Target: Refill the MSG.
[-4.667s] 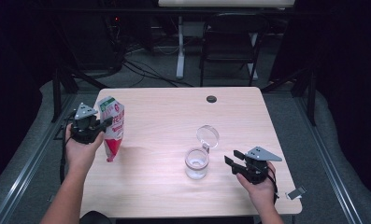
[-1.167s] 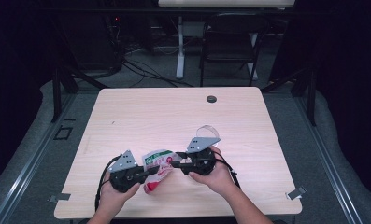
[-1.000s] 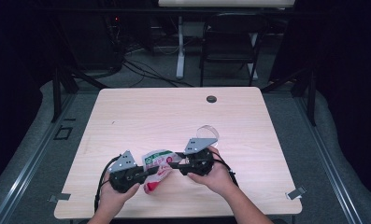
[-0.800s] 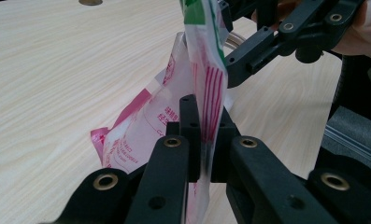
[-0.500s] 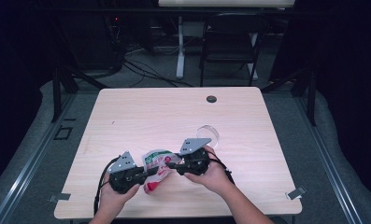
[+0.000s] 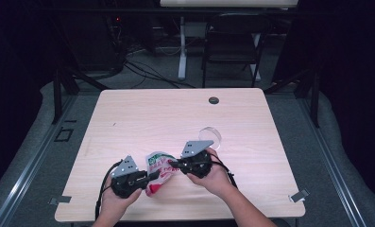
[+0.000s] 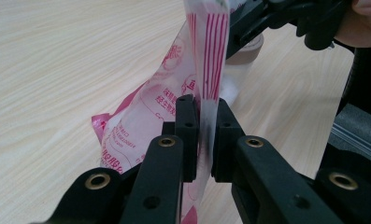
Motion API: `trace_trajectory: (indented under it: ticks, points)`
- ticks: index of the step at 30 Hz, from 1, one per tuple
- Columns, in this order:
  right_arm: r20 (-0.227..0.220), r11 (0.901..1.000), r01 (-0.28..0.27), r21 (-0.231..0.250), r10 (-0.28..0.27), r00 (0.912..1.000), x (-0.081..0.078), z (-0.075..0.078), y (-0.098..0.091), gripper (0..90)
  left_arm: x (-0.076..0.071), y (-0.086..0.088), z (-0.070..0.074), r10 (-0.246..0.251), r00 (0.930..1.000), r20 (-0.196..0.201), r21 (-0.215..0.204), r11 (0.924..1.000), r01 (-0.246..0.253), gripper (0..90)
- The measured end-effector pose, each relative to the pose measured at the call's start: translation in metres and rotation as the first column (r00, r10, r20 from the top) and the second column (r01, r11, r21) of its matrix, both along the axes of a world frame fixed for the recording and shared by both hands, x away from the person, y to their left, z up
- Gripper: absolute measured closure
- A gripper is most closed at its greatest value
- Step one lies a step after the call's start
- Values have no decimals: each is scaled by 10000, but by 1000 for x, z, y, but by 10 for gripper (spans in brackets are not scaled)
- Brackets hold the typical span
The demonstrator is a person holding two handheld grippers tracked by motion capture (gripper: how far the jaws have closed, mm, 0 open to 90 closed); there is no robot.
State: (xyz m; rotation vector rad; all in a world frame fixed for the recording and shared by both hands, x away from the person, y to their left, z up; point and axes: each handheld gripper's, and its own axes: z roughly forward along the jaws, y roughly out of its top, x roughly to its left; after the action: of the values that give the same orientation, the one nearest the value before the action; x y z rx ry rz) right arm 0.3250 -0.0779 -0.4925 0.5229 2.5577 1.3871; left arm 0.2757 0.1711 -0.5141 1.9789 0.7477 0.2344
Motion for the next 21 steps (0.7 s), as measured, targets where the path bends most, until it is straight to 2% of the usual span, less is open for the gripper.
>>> trace_trajectory:
  ticks: [4,5,6,9,13,15,18,20,21]
  points:
    - [44,9999,103,-44,-102,9999,-1,0,1,900,-1,-1,-4,137,9999,-44,14,9999,-137,809]
    - [44,9999,103,-44,-102,9999,-1,0,1,900,-1,-1,-4,137,9999,-44,14,9999,-137,761]
    - [-29,9999,147,-60,-148,9999,-1,1,1,900,-1,-1,-5,186,9998,5,-1,9998,-186,761]
    - [-60,9997,226,-39,-226,9997,-1,1,1,900,-2,-3,-8,277,9996,-25,-140,9995,-278,681]
    - [-34,9995,313,-1,-313,9995,-1,1,3,900,-2,-5,-13,695,9975,132,179,9974,-697,558]
    - [-36,9995,325,-3,-325,9995,-1,1,3,900,-1,-7,-17,674,9977,-21,303,9973,-673,551]
    - [-64,9994,346,8,-346,9994,-1,1,2,900,-2,-10,-23,849,9960,270,497,9950,-862,494]
    - [-71,9993,370,14,-370,9993,-1,1,2,900,-1,-13,-27,1045,9940,312,926,9899,-1070,455]
    - [-74,9993,371,22,-370,9993,-1,1,2,900,0,-14,-28,1137,9932,263,924,9890,-1157,449]
